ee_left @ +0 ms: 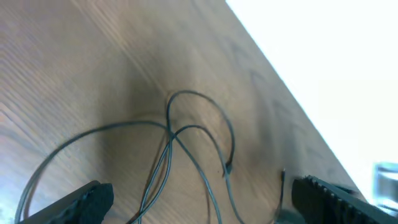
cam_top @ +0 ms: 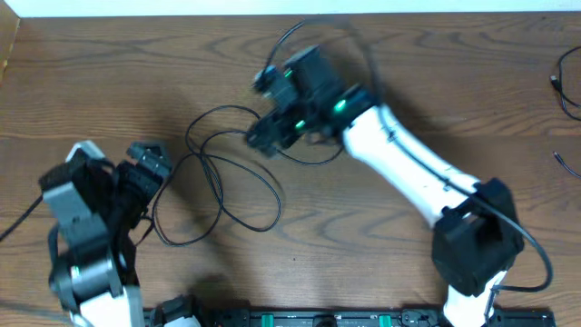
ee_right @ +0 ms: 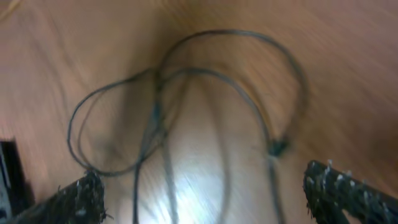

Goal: Untangle cables

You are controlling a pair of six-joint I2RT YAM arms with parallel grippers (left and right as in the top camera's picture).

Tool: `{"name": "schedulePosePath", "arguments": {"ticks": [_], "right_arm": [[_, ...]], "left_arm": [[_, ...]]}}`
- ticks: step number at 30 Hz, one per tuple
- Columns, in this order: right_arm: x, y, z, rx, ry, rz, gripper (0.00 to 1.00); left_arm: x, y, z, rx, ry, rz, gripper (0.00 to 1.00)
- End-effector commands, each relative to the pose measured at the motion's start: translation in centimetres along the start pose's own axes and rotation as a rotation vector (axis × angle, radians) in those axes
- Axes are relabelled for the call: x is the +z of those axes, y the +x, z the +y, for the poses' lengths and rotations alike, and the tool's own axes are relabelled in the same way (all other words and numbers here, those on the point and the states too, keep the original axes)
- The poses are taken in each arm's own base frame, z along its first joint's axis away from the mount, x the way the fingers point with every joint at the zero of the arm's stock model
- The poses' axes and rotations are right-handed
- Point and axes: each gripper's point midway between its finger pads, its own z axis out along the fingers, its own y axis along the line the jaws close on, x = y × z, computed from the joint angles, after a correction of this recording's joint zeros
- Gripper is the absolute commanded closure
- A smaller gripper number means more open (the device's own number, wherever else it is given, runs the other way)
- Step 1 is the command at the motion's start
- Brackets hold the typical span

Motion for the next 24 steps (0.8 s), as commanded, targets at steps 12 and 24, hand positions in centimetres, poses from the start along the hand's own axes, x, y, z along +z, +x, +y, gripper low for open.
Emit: {"name": "schedulePosePath", "arguments": {"ticks": [12,24], "right_arm": [[12.6,4.4,5.7,0.031,0.022,-0.049,0.01],[16.5,5.6,4.4,0.061,0.122,-0.106,0.23]], "left_arm": [[-3.2,-0.1,1.4,-0.007,-0.080,-0.083,0.04],[-3.2,-0.2,1.2,-0.005,-0.077,-0.087,0.04]]}}
